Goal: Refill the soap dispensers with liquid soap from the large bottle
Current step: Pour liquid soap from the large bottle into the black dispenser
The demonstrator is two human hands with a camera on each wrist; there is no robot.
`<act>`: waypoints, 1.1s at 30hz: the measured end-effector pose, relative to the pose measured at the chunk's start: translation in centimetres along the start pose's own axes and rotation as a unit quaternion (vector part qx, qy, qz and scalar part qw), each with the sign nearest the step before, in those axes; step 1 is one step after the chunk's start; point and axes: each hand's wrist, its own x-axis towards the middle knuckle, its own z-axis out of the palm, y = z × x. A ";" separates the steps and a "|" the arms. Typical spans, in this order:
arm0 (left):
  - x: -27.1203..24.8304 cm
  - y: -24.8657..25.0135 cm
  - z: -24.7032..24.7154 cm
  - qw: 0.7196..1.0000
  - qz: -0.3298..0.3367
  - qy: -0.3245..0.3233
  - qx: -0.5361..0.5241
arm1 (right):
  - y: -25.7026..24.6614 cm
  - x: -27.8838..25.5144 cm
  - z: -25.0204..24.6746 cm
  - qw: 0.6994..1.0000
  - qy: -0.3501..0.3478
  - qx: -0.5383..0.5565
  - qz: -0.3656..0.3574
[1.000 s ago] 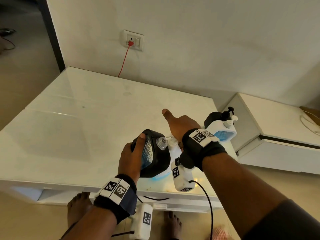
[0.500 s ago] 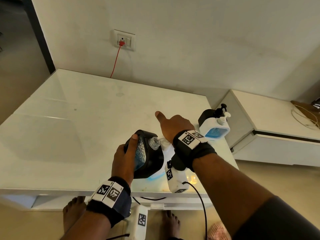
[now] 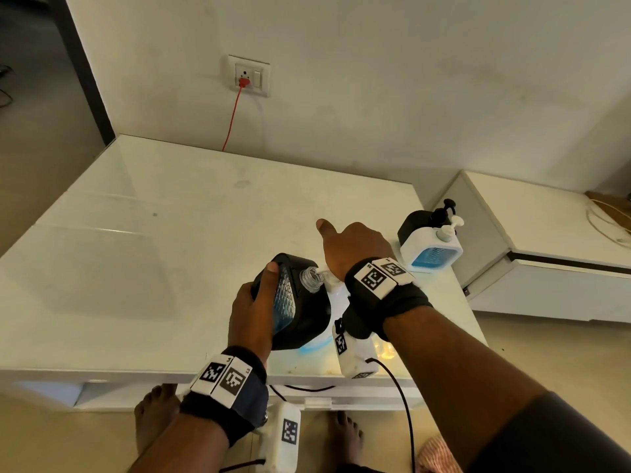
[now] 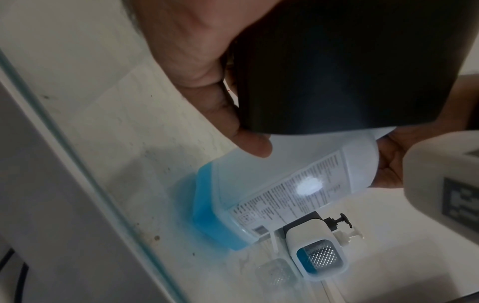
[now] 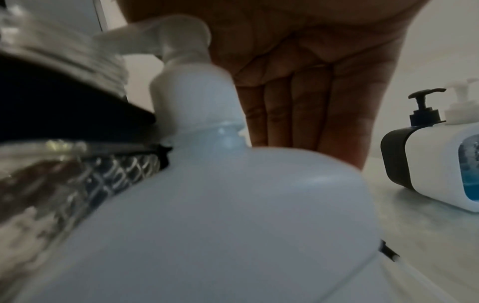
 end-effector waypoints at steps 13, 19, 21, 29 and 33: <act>0.2 0.1 0.3 1.000 -0.010 0.014 0.001 | -0.7 -0.2 -1.0 0.999 -0.042 -0.002 -0.001; 0.1 -0.2 0.2 0.999 -0.024 0.028 0.008 | -0.4 -0.5 -0.5 1.000 -0.006 -0.004 0.006; 0.0 0.1 0.2 0.999 -0.023 0.036 0.010 | -0.5 -0.8 -0.5 1.000 -0.008 -0.002 0.010; -0.2 0.6 0.1 1.000 0.009 0.015 0.022 | -1.2 -0.5 -1.9 0.996 -0.083 0.011 0.003; -0.1 0.4 0.1 0.999 0.003 0.022 0.028 | -0.8 -0.6 -1.4 0.999 -0.045 -0.005 -0.001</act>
